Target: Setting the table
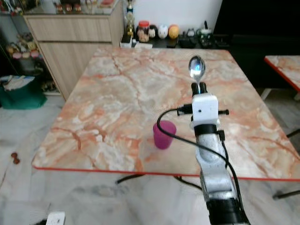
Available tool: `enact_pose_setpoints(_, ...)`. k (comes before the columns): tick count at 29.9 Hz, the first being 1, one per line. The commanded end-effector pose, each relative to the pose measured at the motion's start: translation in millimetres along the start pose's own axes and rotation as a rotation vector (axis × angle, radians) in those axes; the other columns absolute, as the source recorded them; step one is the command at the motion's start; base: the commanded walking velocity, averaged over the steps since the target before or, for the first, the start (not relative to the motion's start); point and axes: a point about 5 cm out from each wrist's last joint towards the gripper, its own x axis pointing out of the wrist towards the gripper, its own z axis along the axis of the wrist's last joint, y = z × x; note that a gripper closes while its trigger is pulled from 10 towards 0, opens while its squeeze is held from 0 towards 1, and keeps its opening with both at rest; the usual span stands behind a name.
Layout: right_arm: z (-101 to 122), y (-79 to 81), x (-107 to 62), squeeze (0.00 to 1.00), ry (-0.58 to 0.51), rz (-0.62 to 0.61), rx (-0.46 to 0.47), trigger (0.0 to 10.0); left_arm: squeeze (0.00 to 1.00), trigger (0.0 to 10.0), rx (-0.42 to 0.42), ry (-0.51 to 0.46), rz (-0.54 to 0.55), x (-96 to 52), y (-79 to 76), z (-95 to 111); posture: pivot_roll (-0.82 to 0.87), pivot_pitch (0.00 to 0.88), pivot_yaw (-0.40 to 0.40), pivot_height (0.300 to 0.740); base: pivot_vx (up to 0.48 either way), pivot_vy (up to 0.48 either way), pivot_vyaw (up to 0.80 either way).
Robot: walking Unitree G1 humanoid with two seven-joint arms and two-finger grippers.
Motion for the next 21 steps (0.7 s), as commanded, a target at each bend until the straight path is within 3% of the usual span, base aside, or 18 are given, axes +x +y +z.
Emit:
enact_pose_setpoints(1,2,-6.5,2.7,0.00,-0.003,-0.017,0.000,10.0,0.00,10.0,0.001,0.047,0.001,-2.4,1.7,-10,-0.06,0.000,0.001,0.732,0.000,-0.311,0.00)
enact_pose_setpoints(6,3,-4.2,4.0,0.00,-0.008,-0.005,0.013,10.0,0.00,10.0,0.001,0.072,0.007,-3.9,4.4,-16,-0.06,0.000,0.003,0.732,0.000,-0.308,-0.45)
enact_pose_setpoints(21,5,7.3,4.9,0.00,-0.023,0.046,0.032,10.0,0.00,10.0,0.018,0.136,0.012,-11.8,17.0,-35,-0.07,0.000,0.006,0.732,0.000,-0.309,0.00)
